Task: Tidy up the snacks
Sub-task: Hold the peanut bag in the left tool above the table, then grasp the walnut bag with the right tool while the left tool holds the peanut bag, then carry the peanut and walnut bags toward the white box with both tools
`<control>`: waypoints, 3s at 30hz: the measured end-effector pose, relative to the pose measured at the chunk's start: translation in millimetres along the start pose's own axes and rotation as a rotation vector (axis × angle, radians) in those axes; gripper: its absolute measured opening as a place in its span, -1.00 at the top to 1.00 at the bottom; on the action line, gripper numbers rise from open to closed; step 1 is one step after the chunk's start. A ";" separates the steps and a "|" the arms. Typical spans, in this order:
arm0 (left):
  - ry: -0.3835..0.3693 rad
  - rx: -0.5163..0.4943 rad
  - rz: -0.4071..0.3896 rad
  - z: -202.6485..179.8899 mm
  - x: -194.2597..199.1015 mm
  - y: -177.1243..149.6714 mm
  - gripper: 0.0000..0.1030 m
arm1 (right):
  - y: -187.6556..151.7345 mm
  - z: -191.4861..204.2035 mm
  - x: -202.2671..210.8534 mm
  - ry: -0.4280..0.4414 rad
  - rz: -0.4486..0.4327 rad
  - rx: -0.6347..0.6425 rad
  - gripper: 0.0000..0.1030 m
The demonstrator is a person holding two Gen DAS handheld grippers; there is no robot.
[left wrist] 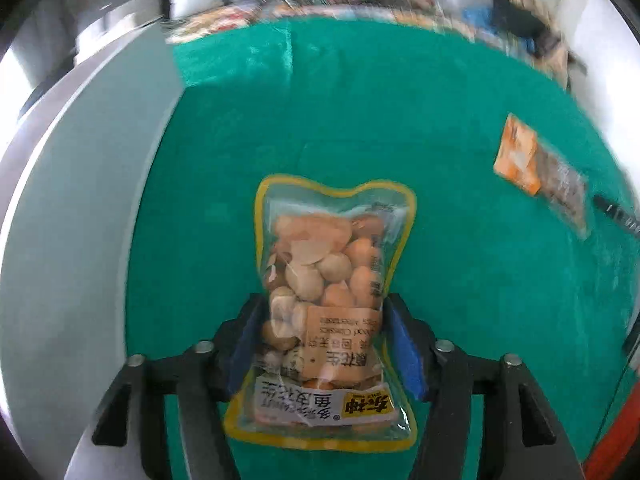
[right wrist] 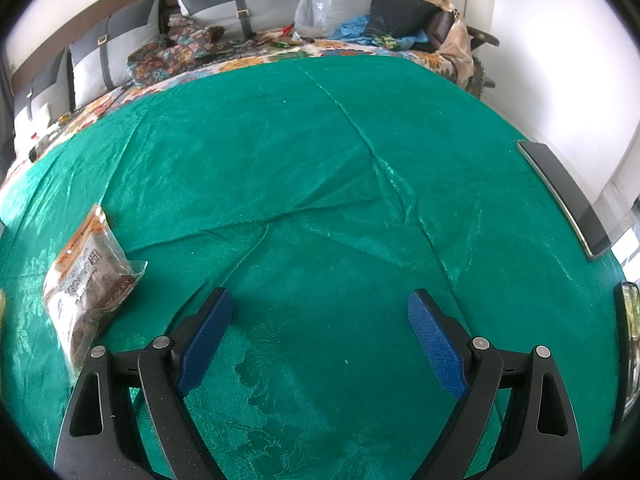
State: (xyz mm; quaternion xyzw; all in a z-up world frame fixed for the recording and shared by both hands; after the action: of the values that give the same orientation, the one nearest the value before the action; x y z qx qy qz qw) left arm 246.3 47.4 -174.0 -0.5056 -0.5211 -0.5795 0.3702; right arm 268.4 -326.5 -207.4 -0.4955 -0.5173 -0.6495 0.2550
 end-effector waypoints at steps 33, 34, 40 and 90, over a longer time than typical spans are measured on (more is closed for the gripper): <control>0.037 -0.005 -0.171 -6.6 -5.5 -1.0 -1.00 | 0.7 -1.8 -1.9 -0.002 0.001 -0.002 -0.78; 0.037 -0.005 -0.171 -6.6 -5.5 -1.1 -1.00 | 0.1 -1.6 -1.3 -0.002 0.001 -0.003 -0.78; 0.037 -0.005 -0.171 -6.7 -5.4 -1.1 -1.00 | 5.3 1.5 -2.0 0.049 0.038 0.042 -0.70; -0.172 0.050 -0.156 -15.1 76.0 -27.6 -0.04 | 3.7 115.2 127.2 0.413 0.327 0.365 0.47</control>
State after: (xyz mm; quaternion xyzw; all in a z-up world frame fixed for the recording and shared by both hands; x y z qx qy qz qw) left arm 200.6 45.1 -105.6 -0.5020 -0.6030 -0.5478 0.2903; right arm 267.1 -198.1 -93.4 -0.3758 -0.4760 -0.5834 0.5402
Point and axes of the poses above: each gripper's, at about its wrist camera, not at the fingertips, and x roughly against the way its jaws point, z to its left, y to its top, the point moved 10 cm from there along -x, roughly the way its jaws point, and after that the axes turned 12 degrees about z, right-handed, at the moved point
